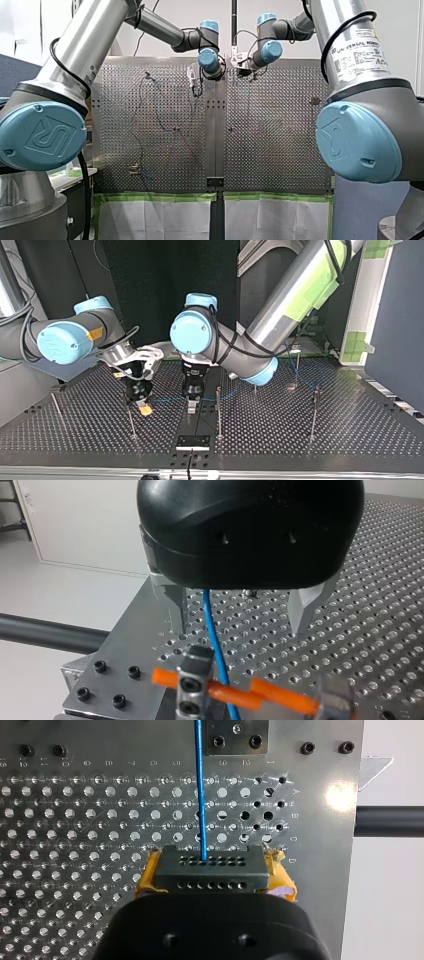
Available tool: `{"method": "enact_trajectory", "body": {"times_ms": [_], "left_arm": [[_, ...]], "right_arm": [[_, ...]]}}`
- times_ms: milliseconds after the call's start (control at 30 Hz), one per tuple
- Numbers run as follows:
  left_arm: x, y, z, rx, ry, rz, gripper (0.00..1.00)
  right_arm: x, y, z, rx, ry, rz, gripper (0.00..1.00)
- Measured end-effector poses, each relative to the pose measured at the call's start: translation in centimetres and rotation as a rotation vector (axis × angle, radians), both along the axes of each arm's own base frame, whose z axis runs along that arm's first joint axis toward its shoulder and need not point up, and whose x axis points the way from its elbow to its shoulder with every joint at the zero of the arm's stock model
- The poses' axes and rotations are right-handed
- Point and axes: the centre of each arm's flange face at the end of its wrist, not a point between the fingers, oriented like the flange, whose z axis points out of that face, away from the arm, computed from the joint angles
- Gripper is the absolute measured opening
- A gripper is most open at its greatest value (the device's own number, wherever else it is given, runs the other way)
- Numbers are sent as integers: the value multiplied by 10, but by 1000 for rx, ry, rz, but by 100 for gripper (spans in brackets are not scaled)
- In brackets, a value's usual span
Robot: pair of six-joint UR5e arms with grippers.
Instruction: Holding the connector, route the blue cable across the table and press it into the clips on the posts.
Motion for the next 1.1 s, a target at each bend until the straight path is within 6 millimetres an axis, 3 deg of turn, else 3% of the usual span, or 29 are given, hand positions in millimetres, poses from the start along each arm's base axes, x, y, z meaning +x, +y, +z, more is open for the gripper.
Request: {"method": "enact_trajectory", "body": {"times_ms": [33, 100, 133, 167, 200, 233, 267, 500, 700, 833, 1100], "left_arm": [[0, -1, 0, 4, 0, 0, 70], [-1, -1, 0, 8, 0, 2, 70], [-2, -2, 0, 10, 0, 4, 42], [-3, -2, 0, 11, -1, 7, 29], [-3, -2, 0, 12, -1, 10, 29], [-4, -3, 0, 12, -1, 14, 11], [-4, -3, -1, 13, 0, 18, 0], [-7, -1, -3, 13, 5, 59, 0], [-13, 3, -21, 20, 37, 87, 0], [-23, 2, -32, 24, 46, 91, 0], [-45, -2, -30, -1, 19, 75, 0]], "right_arm": [[0, 0, 0, 0, 0, 0, 0], [0, 0, 0, 0, 0, 0, 0], [0, 0, 0, 0, 0, 0, 0], [0, 0, 0, 0, 0, 0, 0], [0, 0, 0, 0, 0, 0, 0], [0, 0, 0, 0, 0, 0, 0], [0, 0, 0, 0, 0, 0, 0], [0, 1, -1, 5, -1, 1, 0], [2, 4, -6, 19, 2, 2, 0], [-1, 5, -19, 40, 15, -2, 0], [-4, 14, -52, 91, 50, 1, 0]]}}
